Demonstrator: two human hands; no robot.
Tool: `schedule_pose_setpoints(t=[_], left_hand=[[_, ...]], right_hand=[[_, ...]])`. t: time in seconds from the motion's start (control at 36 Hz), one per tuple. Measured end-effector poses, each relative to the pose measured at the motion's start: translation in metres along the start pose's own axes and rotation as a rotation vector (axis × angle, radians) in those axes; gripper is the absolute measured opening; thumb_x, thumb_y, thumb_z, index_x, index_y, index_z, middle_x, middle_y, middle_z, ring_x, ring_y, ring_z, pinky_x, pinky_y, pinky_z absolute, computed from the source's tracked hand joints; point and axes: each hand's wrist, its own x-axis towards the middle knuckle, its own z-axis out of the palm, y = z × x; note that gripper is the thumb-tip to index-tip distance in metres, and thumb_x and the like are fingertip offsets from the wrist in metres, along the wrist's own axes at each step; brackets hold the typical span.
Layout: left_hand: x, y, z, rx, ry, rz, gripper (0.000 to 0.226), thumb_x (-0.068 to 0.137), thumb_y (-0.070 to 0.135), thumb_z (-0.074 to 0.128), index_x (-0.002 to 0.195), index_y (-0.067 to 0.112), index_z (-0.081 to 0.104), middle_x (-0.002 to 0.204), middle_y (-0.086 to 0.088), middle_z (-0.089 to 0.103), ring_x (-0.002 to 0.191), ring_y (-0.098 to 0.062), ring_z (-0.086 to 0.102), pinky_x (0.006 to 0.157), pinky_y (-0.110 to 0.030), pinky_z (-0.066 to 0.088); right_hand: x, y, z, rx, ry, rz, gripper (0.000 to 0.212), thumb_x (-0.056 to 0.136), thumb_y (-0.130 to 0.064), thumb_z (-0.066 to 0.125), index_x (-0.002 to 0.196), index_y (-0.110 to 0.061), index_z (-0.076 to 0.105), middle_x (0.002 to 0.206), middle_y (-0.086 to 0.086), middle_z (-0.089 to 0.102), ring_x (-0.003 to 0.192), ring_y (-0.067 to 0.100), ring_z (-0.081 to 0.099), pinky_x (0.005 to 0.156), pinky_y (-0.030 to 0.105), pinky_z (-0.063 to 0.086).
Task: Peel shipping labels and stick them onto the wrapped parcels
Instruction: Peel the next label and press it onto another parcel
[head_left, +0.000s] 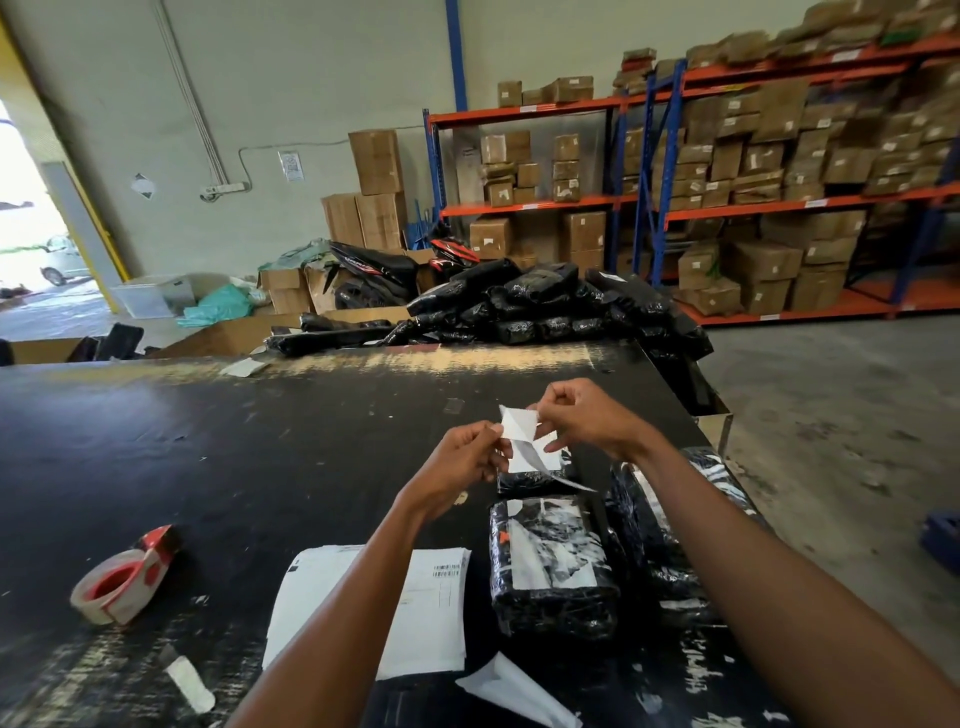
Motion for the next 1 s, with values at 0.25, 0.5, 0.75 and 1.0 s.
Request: schedule_pose_setpoints(t=[0.25, 0.5, 0.75, 1.0], left_hand=[[0.006, -0.003, 0.008, -0.091, -0.028, -0.043, 0.027, 0.108, 0.022, 0.04, 0.095, 0.006, 0.057, 0.082, -0.005, 0.068, 0.067, -0.013, 0.066, 0.055, -0.019, 0.047], [0.008, -0.002, 0.012, 0.095, -0.018, 0.048, 0.029, 0.109, 0.022, 0.04, 0.102, 0.001, 0.058, 0.093, -0.009, 0.07, 0.074, -0.015, 0.07, 0.058, -0.018, 0.05], [0.015, -0.001, 0.025, 0.258, 0.023, 0.176, 0.026, 0.108, 0.023, 0.044, 0.092, 0.009, 0.06, 0.085, 0.002, 0.073, 0.078, -0.007, 0.068, 0.074, -0.034, 0.051], [0.008, -0.043, 0.031, -0.113, 0.225, -0.101, 0.051, 0.097, 0.036, 0.064, 0.137, 0.008, 0.049, 0.124, -0.007, 0.066, 0.109, -0.022, 0.068, 0.09, -0.038, 0.059]], right_hand=[[-0.003, 0.008, 0.005, 0.025, 0.131, -0.091, 0.009, 0.093, 0.003, 0.063, 0.09, -0.005, 0.062, 0.075, 0.005, 0.064, 0.068, 0.01, 0.067, 0.055, 0.037, 0.061], [-0.01, 0.033, -0.001, -0.372, 0.003, -0.008, 0.025, 0.087, -0.032, 0.077, 0.11, -0.023, 0.076, 0.116, -0.01, 0.062, 0.092, 0.008, 0.063, 0.08, 0.03, 0.052], [-0.016, 0.059, 0.013, -0.735, 0.051, 0.034, 0.041, 0.073, -0.054, 0.082, 0.08, -0.016, 0.069, 0.091, -0.003, 0.057, 0.079, 0.017, 0.06, 0.072, 0.043, 0.054], [-0.032, 0.053, 0.008, -0.111, -0.053, 0.279, 0.017, 0.093, -0.019, 0.071, 0.099, -0.004, 0.074, 0.092, 0.011, 0.077, 0.079, 0.022, 0.074, 0.065, 0.031, 0.056]])
